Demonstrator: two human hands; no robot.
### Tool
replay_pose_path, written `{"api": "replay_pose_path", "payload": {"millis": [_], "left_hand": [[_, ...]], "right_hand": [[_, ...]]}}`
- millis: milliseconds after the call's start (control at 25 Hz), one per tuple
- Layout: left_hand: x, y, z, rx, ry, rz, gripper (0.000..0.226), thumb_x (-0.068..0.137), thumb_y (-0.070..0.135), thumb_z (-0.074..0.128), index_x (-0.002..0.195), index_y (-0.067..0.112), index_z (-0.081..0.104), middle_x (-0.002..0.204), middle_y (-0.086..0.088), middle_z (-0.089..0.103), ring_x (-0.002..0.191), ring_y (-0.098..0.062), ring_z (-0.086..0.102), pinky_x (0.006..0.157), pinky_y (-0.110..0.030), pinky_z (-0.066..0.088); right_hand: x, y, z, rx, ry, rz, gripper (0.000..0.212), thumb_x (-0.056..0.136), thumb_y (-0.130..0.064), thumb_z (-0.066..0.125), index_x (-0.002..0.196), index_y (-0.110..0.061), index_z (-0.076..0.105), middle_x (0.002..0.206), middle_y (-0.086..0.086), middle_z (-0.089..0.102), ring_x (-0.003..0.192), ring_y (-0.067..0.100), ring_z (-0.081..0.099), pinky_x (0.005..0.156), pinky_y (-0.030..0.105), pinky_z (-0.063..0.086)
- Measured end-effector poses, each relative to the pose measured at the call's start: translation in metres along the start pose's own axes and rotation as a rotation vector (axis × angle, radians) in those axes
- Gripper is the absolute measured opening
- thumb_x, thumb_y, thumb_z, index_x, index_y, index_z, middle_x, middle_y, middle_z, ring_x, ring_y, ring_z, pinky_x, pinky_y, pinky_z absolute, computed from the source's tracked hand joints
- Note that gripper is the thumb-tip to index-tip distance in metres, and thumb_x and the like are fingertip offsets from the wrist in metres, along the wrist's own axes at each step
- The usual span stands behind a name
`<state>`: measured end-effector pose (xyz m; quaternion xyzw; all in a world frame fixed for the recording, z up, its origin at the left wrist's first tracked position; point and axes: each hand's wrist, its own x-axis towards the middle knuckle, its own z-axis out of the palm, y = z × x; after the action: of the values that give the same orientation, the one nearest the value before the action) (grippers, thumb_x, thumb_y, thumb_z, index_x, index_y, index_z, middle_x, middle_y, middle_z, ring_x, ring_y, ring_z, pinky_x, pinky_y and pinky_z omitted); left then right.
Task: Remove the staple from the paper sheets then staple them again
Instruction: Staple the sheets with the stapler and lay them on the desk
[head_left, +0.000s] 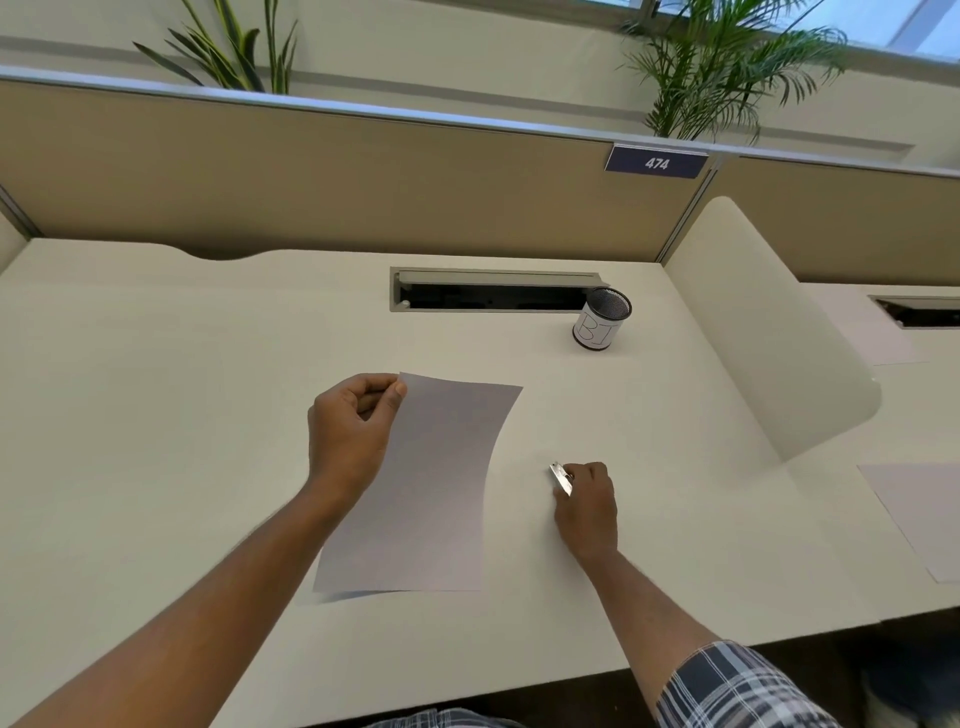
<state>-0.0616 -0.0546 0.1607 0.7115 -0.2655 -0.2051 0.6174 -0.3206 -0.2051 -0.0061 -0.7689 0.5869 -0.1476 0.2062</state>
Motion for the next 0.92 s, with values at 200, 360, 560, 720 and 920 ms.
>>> {"api": "replay_pose_path", "payload": {"millis": [200, 360, 560, 720, 920], "left_hand": [[-0.001, 0.0, -0.004, -0.02, -0.018, -0.009, 0.018, 0.092, 0.022, 0.072, 0.107, 0.012, 0.075, 0.094, -0.001, 0.078, 0.089, -0.015, 0.075, 0.088, -0.042, 0.061], [-0.003, 0.002, -0.008, -0.07, -0.085, -0.02, 0.018, 0.092, 0.023, 0.072, 0.106, 0.013, 0.075, 0.095, -0.002, 0.078, 0.091, -0.019, 0.075, 0.087, -0.044, 0.061], [-0.004, 0.013, -0.019, -0.204, -0.102, -0.031, 0.009, 0.091, 0.019, 0.072, 0.098, 0.017, 0.075, 0.091, -0.001, 0.079, 0.085, -0.016, 0.075, 0.078, -0.033, 0.061], [-0.005, 0.01, -0.035, -0.276, -0.147, -0.006, 0.025, 0.09, 0.024, 0.068, 0.11, 0.011, 0.071, 0.098, -0.003, 0.078, 0.09, -0.015, 0.074, 0.075, -0.026, 0.06], [-0.007, -0.014, -0.036, -0.059, -0.138, 0.02, 0.009, 0.099, 0.024, 0.061, 0.096, 0.024, 0.069, 0.091, -0.002, 0.077, 0.09, -0.03, 0.071, 0.074, -0.04, 0.058]], "right_hand": [[-0.002, -0.009, -0.001, 0.019, 0.042, 0.01, 0.039, 0.088, -0.016, 0.072, 0.125, -0.008, 0.066, 0.124, 0.008, 0.057, 0.119, 0.032, 0.054, 0.089, 0.038, 0.052], [0.007, -0.065, -0.029, 0.797, -0.259, 0.035, 0.074, 0.078, -0.024, 0.079, 0.145, -0.021, 0.049, 0.139, -0.005, 0.059, 0.131, 0.01, 0.053, 0.105, 0.031, 0.045], [0.015, -0.115, -0.057, 1.128, -0.412, 0.022, 0.048, 0.082, 0.0, 0.08, 0.127, -0.007, 0.064, 0.117, 0.014, 0.077, 0.108, 0.028, 0.073, 0.098, 0.044, 0.056], [0.007, -0.128, -0.065, 1.282, -0.348, 0.039, 0.03, 0.085, -0.005, 0.077, 0.114, 0.002, 0.072, 0.111, 0.016, 0.077, 0.097, 0.03, 0.072, 0.094, 0.049, 0.058], [-0.01, -0.158, -0.076, 1.251, -0.235, -0.033, 0.017, 0.091, -0.01, 0.073, 0.109, -0.009, 0.072, 0.102, 0.007, 0.078, 0.088, 0.02, 0.072, 0.077, 0.031, 0.059]]}}
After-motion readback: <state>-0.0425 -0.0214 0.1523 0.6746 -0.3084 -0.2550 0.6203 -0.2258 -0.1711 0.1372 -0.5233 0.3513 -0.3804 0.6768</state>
